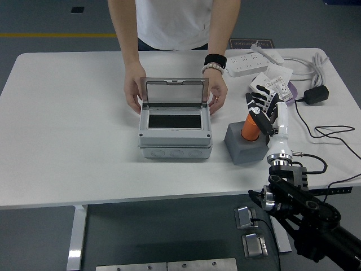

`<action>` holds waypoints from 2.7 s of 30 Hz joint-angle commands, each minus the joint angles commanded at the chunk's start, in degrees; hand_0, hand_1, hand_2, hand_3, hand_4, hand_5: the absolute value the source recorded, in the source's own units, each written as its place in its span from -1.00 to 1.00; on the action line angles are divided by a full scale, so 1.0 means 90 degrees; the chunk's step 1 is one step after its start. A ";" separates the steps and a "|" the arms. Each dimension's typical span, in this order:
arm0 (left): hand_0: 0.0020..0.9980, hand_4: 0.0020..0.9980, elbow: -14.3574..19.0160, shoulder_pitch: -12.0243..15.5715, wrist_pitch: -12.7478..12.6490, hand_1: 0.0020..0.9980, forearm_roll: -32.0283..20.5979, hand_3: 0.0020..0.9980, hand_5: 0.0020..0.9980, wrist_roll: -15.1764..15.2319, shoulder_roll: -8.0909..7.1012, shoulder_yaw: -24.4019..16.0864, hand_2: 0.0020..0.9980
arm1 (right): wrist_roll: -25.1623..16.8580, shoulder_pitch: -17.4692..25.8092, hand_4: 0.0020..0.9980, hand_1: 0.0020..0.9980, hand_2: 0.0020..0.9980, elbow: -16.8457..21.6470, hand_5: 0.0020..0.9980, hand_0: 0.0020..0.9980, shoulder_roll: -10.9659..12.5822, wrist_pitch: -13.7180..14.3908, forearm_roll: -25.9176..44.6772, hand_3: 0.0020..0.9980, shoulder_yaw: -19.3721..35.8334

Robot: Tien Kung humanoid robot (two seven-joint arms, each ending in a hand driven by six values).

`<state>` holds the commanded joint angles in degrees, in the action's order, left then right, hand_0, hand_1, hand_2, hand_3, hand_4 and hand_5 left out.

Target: Fetch the battery,place it into the box,close the lid of the box

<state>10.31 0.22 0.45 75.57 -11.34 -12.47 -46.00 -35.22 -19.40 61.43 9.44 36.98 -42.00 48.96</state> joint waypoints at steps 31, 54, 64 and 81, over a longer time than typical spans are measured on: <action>0.26 0.21 0.0000 -0.0009 -0.0004 0.41 0.0008 0.21 -0.03 0.0008 0.0012 -0.0047 0.25 | 0.0402 0.0090 0.26 0.27 0.21 -0.0030 -0.77 0.17 0.0069 0.0000 -0.0282 0.36 -0.0413; 0.26 0.21 0.0000 -0.0004 -0.0030 0.41 -0.0023 0.21 -0.02 0.0039 -0.0017 -0.0018 0.25 | 0.0503 0.0095 -0.22 0.21 0.11 -0.0078 -1.00 0.23 0.0109 0.0000 -0.0148 0.24 -0.0429; 0.26 0.21 0.0000 0.0000 -0.0061 0.41 -0.0051 0.21 -0.02 0.0059 -0.0034 -0.0004 0.25 | 0.0329 0.0095 -0.52 0.11 -0.04 -0.0071 -0.99 0.17 0.0127 0.0000 0.0160 -0.03 -0.0457; 0.26 0.21 0.0000 -0.0001 -0.0077 0.41 -0.0035 0.21 -0.01 0.0062 -0.0049 0.0002 0.26 | 0.0431 0.0051 -1.00 -0.57 -0.53 0.0042 -1.00 -0.61 0.0127 0.0000 0.0176 -0.54 -0.0535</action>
<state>10.31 0.20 -0.25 75.26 -10.78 -12.91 -45.99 -31.34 -18.94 61.80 10.59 36.98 -40.42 44.15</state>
